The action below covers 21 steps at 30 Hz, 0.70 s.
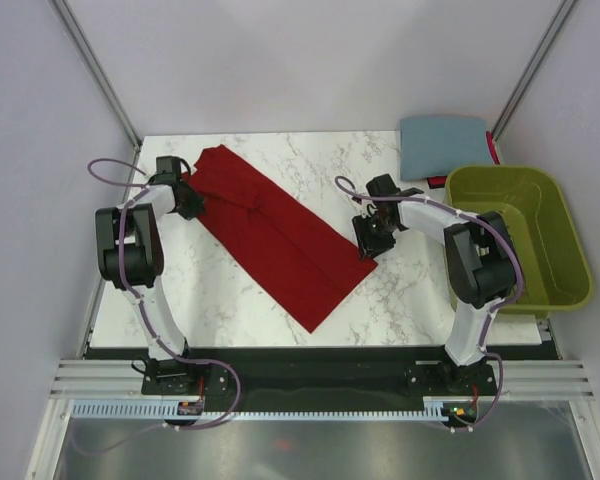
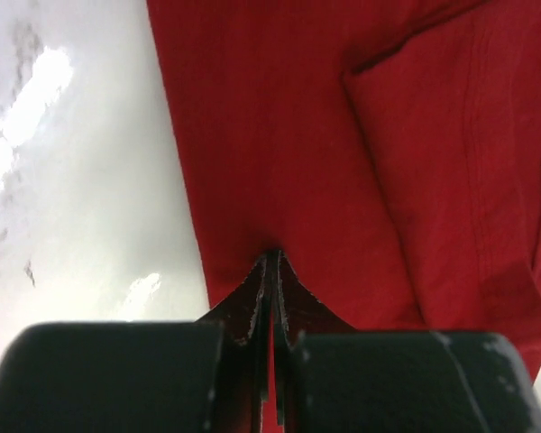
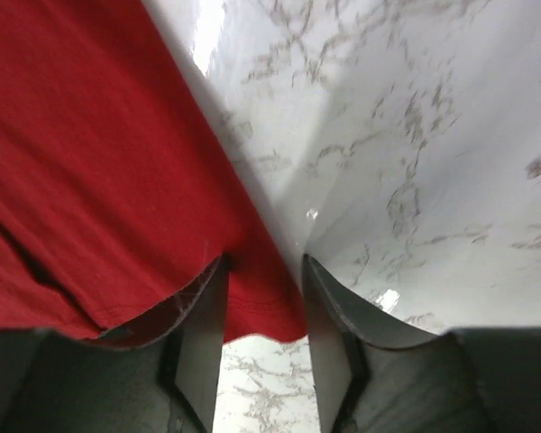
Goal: Fold and stack the t-shirts
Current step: Fold the tshirt
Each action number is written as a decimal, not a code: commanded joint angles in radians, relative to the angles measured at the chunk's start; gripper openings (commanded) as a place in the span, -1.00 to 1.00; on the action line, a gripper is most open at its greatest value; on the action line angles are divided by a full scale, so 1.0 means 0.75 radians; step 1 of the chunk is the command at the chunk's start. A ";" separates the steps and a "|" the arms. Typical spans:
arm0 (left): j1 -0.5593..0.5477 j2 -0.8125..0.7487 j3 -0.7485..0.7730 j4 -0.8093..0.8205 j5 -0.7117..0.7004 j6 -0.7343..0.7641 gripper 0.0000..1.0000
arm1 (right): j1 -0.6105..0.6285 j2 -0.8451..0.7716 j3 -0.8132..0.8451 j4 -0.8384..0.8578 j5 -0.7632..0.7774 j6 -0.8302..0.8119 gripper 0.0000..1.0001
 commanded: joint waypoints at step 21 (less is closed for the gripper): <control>-0.132 0.302 0.420 0.026 0.298 0.220 -0.95 | 0.162 -0.724 -0.779 0.404 0.162 0.685 -1.00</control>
